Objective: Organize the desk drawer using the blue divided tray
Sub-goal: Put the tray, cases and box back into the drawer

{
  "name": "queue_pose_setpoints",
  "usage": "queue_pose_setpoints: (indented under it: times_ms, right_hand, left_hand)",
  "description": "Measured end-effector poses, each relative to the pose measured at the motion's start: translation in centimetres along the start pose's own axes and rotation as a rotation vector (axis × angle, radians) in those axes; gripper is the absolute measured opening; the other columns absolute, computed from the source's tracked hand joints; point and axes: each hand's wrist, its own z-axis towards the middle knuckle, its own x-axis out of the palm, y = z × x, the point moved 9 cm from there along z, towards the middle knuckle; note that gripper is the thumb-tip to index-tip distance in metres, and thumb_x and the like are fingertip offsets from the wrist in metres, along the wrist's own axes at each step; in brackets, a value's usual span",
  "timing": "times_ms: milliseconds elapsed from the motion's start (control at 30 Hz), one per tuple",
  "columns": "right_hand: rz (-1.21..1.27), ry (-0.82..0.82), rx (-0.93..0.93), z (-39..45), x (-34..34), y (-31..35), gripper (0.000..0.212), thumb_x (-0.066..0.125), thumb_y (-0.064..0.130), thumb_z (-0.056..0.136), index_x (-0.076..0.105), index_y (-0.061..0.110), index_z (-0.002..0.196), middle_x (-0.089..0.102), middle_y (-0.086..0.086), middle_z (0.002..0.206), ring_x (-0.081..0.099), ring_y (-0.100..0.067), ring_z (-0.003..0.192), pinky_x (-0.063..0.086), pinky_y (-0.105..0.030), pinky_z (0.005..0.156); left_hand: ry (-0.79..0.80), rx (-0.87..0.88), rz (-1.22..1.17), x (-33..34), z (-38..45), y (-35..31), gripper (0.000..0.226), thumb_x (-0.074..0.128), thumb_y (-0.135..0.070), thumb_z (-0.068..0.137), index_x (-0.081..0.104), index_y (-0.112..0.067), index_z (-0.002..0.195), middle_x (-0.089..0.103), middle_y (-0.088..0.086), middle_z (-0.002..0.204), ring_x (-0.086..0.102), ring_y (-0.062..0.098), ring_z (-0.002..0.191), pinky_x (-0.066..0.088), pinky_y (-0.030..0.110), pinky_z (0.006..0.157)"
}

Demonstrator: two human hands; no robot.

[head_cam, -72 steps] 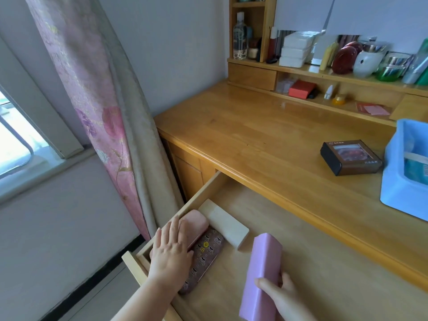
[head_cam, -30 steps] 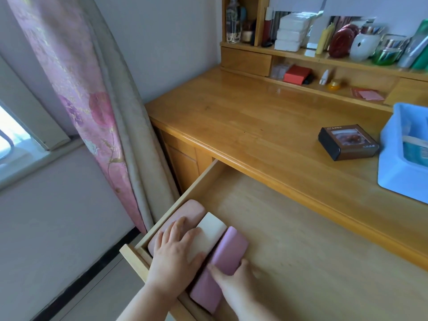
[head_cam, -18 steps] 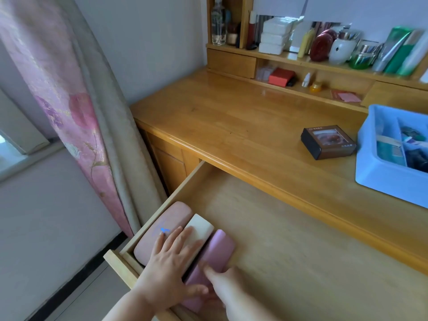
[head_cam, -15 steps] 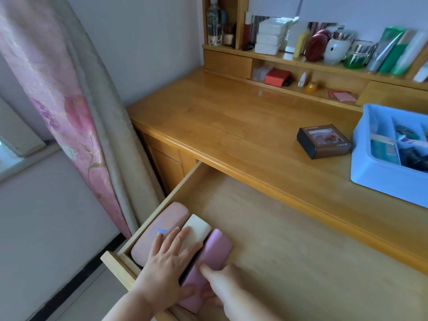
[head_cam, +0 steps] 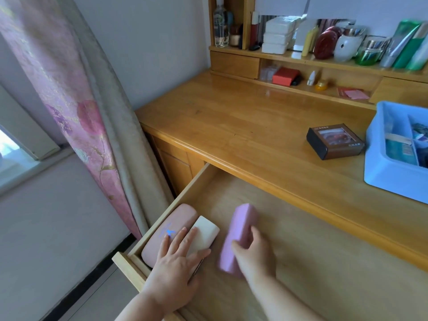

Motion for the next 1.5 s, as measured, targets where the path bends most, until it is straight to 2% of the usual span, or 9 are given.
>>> queue_pose_setpoints:
  times_ms: [233,467,633,900,1033,1200,1300,1367,1500]
  right_hand:
    - [-0.397,0.129,-0.238,2.7,0.6,1.9,0.090,0.060,0.059,0.073,0.020,0.029,0.148,0.026,0.010,0.150,0.042,-0.015,0.129,0.043,-0.029,0.092]
    - [-0.264,-0.076,-0.251,6.2,-1.5,4.1,0.050,0.047,0.016,0.092,0.044,0.036,0.138,0.053,0.012,0.137,0.049,-0.016,0.124,0.041,-0.028,0.100]
    - [-0.149,0.190,-0.413,5.0,3.9,7.6,0.053,0.041,0.004,0.087,0.052,0.026,0.135,0.051,0.010,0.139,0.043,-0.012,0.129,0.032,-0.023,0.108]
    - [-0.219,0.328,-0.422,3.5,6.2,7.9,0.052,0.039,0.016,0.091,0.042,0.026,0.141,0.031,0.005,0.153,0.025,-0.013,0.140,0.022,-0.037,0.115]
    - [-0.148,0.498,-0.314,4.6,3.3,6.3,0.059,0.040,0.019,0.092,0.027,0.036,0.147,0.030,0.005,0.154,0.039,-0.017,0.133,0.036,-0.023,0.105]
    - [-0.002,0.279,-0.556,1.4,-5.7,8.6,0.048,0.049,0.031,0.093,0.042,0.030,0.141,0.043,0.011,0.145,0.037,-0.002,0.133,0.024,-0.012,0.105]
    - [0.021,0.029,-0.723,-1.8,-14.2,7.8,0.027,0.055,0.029,0.089,0.066,0.028,0.114,0.065,0.016,0.114,0.054,0.003,0.109,0.032,-0.003,0.093]
    - [-0.018,-0.170,-0.776,-3.0,-20.1,5.6,0.019,0.058,0.025,0.087,0.072,0.025,0.099,0.069,0.017,0.097,0.059,0.003,0.094,0.040,-0.006,0.083]
    - [-0.161,-0.372,-0.617,-1.5,-28.7,-0.8,0.014,0.066,0.018,0.086,0.073,0.026,0.094,0.068,0.020,0.090,0.053,0.012,0.074,0.036,-0.003,0.062]
  left_hand:
    - [0.003,0.010,0.037,-0.5,-0.1,-0.3,0.081,0.065,-0.043,0.047,0.053,-0.043,0.128,0.049,-0.002,0.141,0.048,0.025,0.129,0.012,0.042,0.107]
    - [-0.170,0.038,0.037,-2.2,0.3,-0.6,0.089,0.082,-0.044,0.033,0.067,-0.023,0.117,0.060,-0.005,0.129,0.061,0.023,0.113,0.014,0.035,0.105]
    - [-0.255,0.053,0.044,-3.0,0.6,-0.8,0.089,0.086,-0.034,0.020,0.072,-0.024,0.107,0.067,-0.005,0.119,0.067,0.021,0.103,0.031,0.035,0.093]
    - [-0.206,0.027,-0.005,-2.3,0.3,-0.4,0.092,0.085,-0.028,0.023,0.068,-0.026,0.114,0.065,-0.005,0.122,0.065,0.021,0.108,0.011,0.029,0.105]
    - [-0.184,0.058,-0.118,-2.3,0.2,-0.7,0.077,0.056,-0.032,0.046,0.046,-0.031,0.122,0.043,-0.020,0.142,0.021,-0.002,0.140,0.003,0.023,0.112]
    - [-0.338,0.106,-0.195,-4.3,-0.1,-1.6,0.075,0.037,-0.034,0.060,0.024,-0.045,0.133,-0.005,-0.032,0.152,-0.003,-0.014,0.138,0.002,0.017,0.112]
    - [-0.484,0.152,-0.253,-7.1,0.5,-2.7,0.054,0.042,-0.044,0.076,0.040,-0.036,0.130,0.009,-0.040,0.147,0.025,-0.012,0.132,0.012,0.014,0.107]
    - [-0.590,0.203,-0.320,-9.8,1.7,-5.4,0.047,0.045,-0.043,0.081,0.053,-0.022,0.121,0.034,-0.032,0.140,0.049,0.010,0.117,0.024,0.020,0.104]
    - [-0.609,0.282,-0.410,-14.3,6.7,-13.6,0.054,0.052,-0.038,0.079,0.056,-0.011,0.126,0.049,0.000,0.132,0.048,0.019,0.121,0.038,0.041,0.102]
